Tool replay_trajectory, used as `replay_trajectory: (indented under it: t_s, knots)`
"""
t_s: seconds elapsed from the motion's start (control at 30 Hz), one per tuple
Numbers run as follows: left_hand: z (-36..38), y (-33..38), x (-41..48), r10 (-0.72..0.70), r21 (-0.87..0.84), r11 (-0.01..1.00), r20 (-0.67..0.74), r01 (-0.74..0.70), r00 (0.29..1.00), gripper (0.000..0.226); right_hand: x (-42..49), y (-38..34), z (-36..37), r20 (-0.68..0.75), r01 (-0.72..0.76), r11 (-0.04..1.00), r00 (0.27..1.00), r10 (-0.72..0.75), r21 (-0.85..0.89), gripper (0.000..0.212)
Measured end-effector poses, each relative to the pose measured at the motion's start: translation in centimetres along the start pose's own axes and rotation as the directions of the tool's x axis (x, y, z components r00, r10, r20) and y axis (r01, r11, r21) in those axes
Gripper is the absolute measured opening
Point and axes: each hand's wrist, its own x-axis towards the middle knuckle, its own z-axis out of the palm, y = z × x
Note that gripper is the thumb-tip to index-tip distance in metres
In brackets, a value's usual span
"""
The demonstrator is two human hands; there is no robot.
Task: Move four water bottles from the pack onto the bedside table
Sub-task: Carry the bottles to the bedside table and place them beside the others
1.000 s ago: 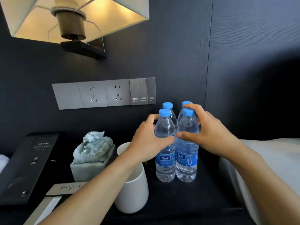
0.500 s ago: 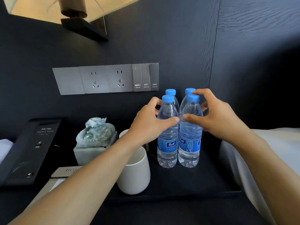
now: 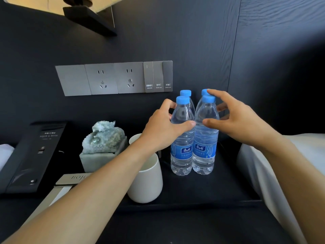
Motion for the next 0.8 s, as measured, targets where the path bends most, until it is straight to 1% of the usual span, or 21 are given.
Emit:
replay_trajectory:
  t_s: [0.13, 0.2, 0.3, 0.37, 0.5, 0.6, 0.67, 0.7, 0.8]
  knots:
    - [-0.1, 0.0, -0.1, -0.007, -0.007, 1.000, 0.007, 0.007, 1.000, 0.052, 0.0, -0.2, 0.8, -0.081, 0.014, 0.994, 0.996, -0.022, -0.104, 0.087]
    - [0.0, 0.0, 0.0, -0.008, -0.005, 1.000, 0.001, 0.008, 1.000, 0.052, 0.0, -0.2, 0.7, -0.075, 0.016, 0.997, 0.997, -0.021, -0.072, 0.085]
    - [0.1, -0.1, 0.2, -0.003, 0.012, 1.000, -0.004, 0.003, 1.000, 0.053, 0.1, 0.1, 0.0, -0.004, -0.026, 0.999, 1.000, 0.026, 0.036, 0.084]
    - [0.2, -0.2, 0.2, 0.003, 0.038, 0.999, -0.011, -0.002, 1.000, 0.054, 0.1, 0.2, -0.1, 0.019, -0.040, 0.997, 0.999, 0.039, 0.061, 0.085]
    - [0.2, -0.6, 0.5, 0.038, 0.123, 0.992, -0.045, -0.032, 0.998, 0.058, 0.1, 0.2, 0.7, -0.057, 0.004, 0.998, 0.998, -0.008, -0.068, 0.088]
    - [0.1, -0.4, 0.9, 0.058, 0.046, 0.997, 0.005, -0.058, 0.998, 0.047, 0.3, 0.1, 0.5, -0.065, 0.012, 0.997, 0.998, -0.017, -0.071, 0.085]
    - [0.1, -0.5, 1.0, 0.080, 0.034, 0.996, 0.026, -0.081, 0.996, 0.039, 0.3, 0.2, 0.2, -0.055, 0.011, 0.997, 0.998, -0.015, -0.077, 0.083]
    - [0.1, -0.7, 1.1, 0.087, 0.043, 0.995, 0.011, -0.087, 0.996, 0.039, 0.3, 0.2, 0.1, -0.054, 0.014, 0.997, 0.998, -0.018, -0.075, 0.083]
    - [0.3, -1.1, 0.9, 0.090, 0.120, 0.990, -0.081, -0.080, 0.993, 0.051, 0.1, 0.2, 0.1, -0.056, 0.020, 0.998, 0.998, -0.024, -0.061, 0.083]
